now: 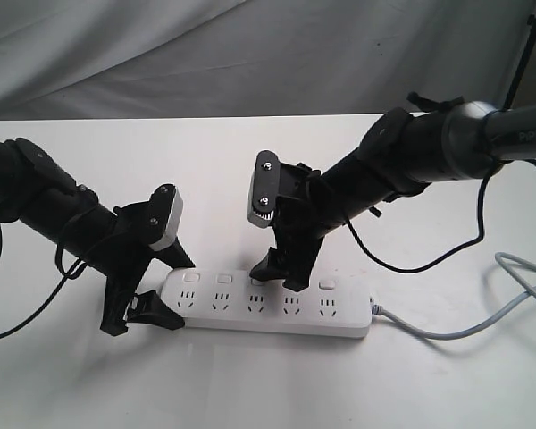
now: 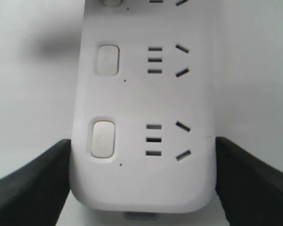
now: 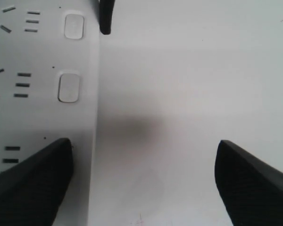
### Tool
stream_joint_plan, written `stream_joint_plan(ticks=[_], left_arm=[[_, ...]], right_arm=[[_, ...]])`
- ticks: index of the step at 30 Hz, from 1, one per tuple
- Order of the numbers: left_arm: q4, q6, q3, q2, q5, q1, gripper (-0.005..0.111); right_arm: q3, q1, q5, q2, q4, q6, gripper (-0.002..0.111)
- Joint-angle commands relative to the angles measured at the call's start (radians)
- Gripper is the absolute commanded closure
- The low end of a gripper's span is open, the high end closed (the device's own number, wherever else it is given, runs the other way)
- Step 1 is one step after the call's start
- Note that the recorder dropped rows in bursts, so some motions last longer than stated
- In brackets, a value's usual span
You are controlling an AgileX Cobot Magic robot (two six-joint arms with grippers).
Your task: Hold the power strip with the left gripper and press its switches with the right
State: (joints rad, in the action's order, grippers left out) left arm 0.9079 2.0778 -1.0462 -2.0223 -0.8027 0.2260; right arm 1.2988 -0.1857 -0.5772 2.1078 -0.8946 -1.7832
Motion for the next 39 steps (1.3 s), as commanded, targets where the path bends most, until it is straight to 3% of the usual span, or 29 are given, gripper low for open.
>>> stream_joint_plan(ticks=[1, 8, 22, 24, 32, 39], left_arm=[[-0.003, -0.002, -0.004, -0.003, -0.006, 0.005, 0.101], [-0.003, 0.0, -0.004, -0.003, -0.006, 0.005, 0.101], [-0.003, -0.002, -0.004, -0.003, -0.006, 0.005, 0.101], [-0.003, -0.002, -0.004, -0.003, -0.006, 0.005, 0.101], [-0.003, 0.0, -0.004, -0.003, -0.006, 0.005, 0.101], [-0.003, -0.002, -0.004, -0.003, -0.006, 0.005, 0.101]], right_arm=[[-0.011, -0.005, 0.013, -0.01, 0.025, -0.019, 0.032], [-0.011, -0.005, 0.008, -0.078, -0.068, -0.016, 0.032], [-0.011, -0.003, -0.009, -0.097, -0.045, 0.005, 0.032], [-0.011, 0.005, -0.002, -0.097, 0.013, 0.042, 0.032], [-0.086, 0.087, -0.022, -0.16, -0.045, -0.015, 0.032], [-0.11, 0.087, -0.033, -0.147, -0.088, -0.032, 0.032]])
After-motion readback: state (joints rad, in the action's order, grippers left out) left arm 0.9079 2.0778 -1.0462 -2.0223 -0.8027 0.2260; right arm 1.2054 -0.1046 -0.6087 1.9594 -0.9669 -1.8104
